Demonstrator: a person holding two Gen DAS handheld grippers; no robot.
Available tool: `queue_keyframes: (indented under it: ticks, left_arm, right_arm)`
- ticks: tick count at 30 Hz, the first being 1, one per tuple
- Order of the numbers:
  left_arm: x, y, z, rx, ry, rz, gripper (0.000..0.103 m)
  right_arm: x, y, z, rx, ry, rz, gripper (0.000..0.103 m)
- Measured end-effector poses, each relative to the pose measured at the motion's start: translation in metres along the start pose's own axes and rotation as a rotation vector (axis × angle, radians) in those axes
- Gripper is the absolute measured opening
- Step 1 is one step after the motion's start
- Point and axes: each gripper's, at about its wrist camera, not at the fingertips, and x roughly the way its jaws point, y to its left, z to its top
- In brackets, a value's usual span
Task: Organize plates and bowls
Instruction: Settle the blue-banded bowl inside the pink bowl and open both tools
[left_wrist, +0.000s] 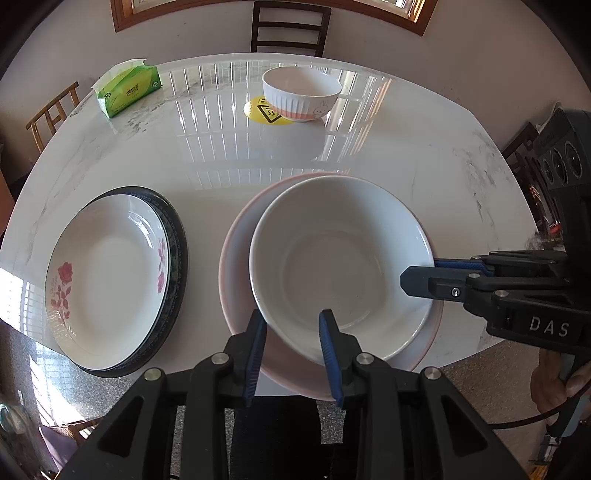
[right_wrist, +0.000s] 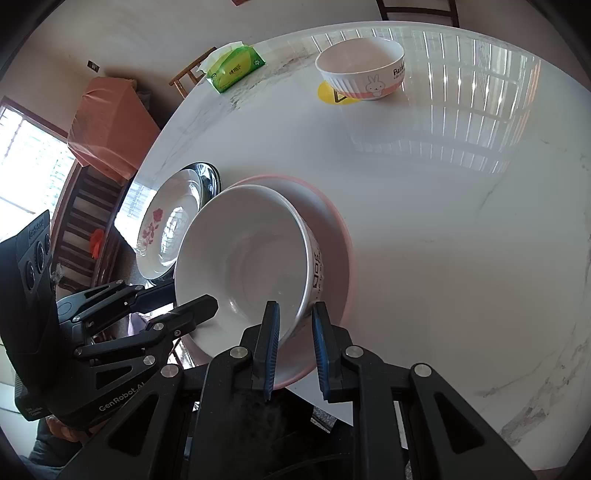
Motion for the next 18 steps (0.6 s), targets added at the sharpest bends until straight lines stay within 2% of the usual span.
queue_keyframes:
  ticks: [18]
  left_arm:
    - [-0.0004,0.0061,0.0029,-0.014,0.008,-0.007,0.031]
  right_arm:
    - [0.0008,-0.0026,-0.0006,0.005,-0.019,0.017,0.017]
